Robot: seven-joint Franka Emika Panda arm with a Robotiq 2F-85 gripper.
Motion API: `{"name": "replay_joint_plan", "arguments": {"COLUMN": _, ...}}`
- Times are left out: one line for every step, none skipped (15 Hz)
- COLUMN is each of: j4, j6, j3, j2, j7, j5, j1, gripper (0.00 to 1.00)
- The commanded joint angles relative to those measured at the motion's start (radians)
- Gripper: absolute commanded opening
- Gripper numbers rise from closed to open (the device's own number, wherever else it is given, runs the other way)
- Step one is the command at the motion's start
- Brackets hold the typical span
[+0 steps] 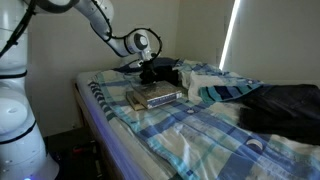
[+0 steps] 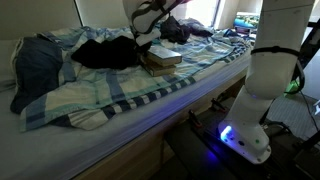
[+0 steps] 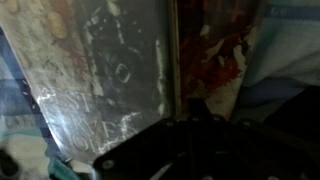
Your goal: Pick the book on top of the other book and put it on the bed
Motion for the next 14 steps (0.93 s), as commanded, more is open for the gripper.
{"name": "replay_joint_plan", "arguments": {"j4": -0.024, "j6": -0.001, "j3": -0.041, "j2": -0.029, "j7": 0.072, "j5": -0.03, "j1": 0.0, "gripper": 0.0}}
{"name": "replay_joint_plan", "arguments": {"j4": -0.031, "j6": -0.001, "j3": -0.049, "j2": -0.035, "j7": 0.087, "j5": -0.029, "j1": -0.004, "gripper": 0.0}}
{"name": "replay_joint_plan", "arguments": {"j4": -0.041, "j6": 0.002, "j3": -0.057, "j2": -0.042, "j7": 0.1, "j5": -0.026, "j1": -0.008, "gripper": 0.0}}
{"name": "replay_joint_plan", "arguments": {"j4": -0.047, "j6": 0.005, "j3": -0.065, "j2": -0.044, "j7": 0.105, "j5": -0.023, "j1": -0.013, "gripper": 0.0}}
{"name": "replay_joint_plan", "arguments": {"j4": -0.055, "j6": 0.005, "j3": -0.071, "j2": -0.049, "j7": 0.117, "j5": -0.02, "j1": -0.016, "gripper": 0.0}}
{"name": "replay_joint_plan", "arguments": {"j4": -0.063, "j6": 0.005, "j3": -0.077, "j2": -0.053, "j7": 0.122, "j5": -0.016, "j1": -0.02, "gripper": 0.0}}
{"name": "replay_joint_plan", "arguments": {"j4": -0.078, "j6": 0.006, "j3": -0.08, "j2": -0.059, "j7": 0.128, "j5": -0.012, "j1": -0.023, "gripper": 0.0}}
{"name": "replay_joint_plan", "arguments": {"j4": -0.09, "j6": 0.007, "j3": -0.081, "j2": -0.062, "j7": 0.13, "j5": -0.008, "j1": -0.027, "gripper": 0.0}}
{"name": "replay_joint_plan", "arguments": {"j4": -0.11, "j6": 0.01, "j3": -0.08, "j2": -0.069, "j7": 0.135, "j5": 0.002, "j1": -0.032, "gripper": 0.0}}
{"name": "replay_joint_plan", "arguments": {"j4": -0.125, "j6": 0.011, "j3": -0.079, "j2": -0.072, "j7": 0.141, "j5": 0.007, "j1": -0.035, "gripper": 0.0}}
{"name": "replay_joint_plan", "arguments": {"j4": -0.14, "j6": 0.016, "j3": -0.077, "j2": -0.076, "j7": 0.142, "j5": 0.017, "j1": -0.039, "gripper": 0.0}}
{"name": "replay_joint_plan", "arguments": {"j4": -0.156, "j6": 0.021, "j3": -0.075, "j2": -0.08, "j7": 0.148, "j5": 0.027, "j1": -0.042, "gripper": 0.0}}
{"name": "replay_joint_plan", "arguments": {"j4": -0.166, "j6": 0.028, "j3": -0.075, "j2": -0.086, "j7": 0.15, "j5": 0.03, "j1": -0.044, "gripper": 0.0}}
{"name": "replay_joint_plan", "arguments": {"j4": -0.174, "j6": 0.034, "j3": -0.074, "j2": -0.092, "j7": 0.15, "j5": 0.035, "j1": -0.046, "gripper": 0.0}}
